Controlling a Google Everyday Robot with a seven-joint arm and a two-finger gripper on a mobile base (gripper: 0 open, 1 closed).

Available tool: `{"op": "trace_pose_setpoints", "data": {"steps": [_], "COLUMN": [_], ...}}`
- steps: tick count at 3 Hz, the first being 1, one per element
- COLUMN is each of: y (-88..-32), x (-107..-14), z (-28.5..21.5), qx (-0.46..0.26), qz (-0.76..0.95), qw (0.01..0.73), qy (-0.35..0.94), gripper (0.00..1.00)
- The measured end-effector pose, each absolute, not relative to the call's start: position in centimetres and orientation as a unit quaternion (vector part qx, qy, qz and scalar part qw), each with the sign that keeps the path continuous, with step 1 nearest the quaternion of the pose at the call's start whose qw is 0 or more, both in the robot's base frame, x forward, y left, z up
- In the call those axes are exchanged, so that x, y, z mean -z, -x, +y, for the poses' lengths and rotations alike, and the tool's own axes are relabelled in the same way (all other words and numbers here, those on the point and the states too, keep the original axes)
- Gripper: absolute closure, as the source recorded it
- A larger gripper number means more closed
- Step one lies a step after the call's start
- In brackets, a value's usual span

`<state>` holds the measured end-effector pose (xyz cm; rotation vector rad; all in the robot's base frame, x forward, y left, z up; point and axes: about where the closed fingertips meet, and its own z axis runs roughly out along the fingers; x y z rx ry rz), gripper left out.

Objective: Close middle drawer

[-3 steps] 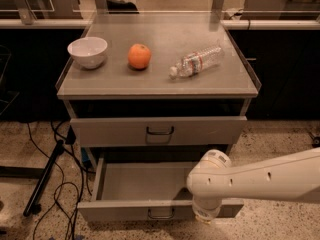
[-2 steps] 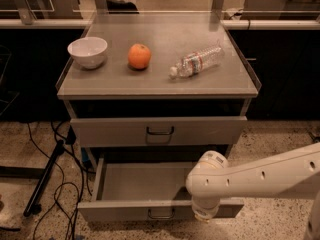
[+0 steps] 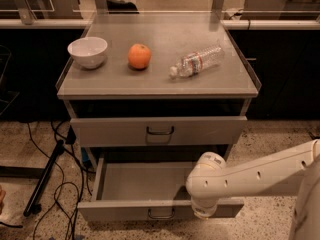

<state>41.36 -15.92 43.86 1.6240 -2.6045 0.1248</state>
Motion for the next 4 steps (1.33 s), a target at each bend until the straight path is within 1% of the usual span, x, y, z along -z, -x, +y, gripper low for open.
{"op": "trace_pose_setpoints", "data": {"steps": [1,3,4], "y": [-42.3,-42.9,-44.8], "x": [-42.1,-42.1,-42.9], "z": [-14.9,-14.5,-13.1], "qx": [-0.049,-0.040,-0.055], "qz": [-0.839,-0.839,-0.833], "qw": [0.034,0.037,0.023], "qy": [-0.540,-0.542,-0.550], "gripper": [1.00,1.00,1.00]}}
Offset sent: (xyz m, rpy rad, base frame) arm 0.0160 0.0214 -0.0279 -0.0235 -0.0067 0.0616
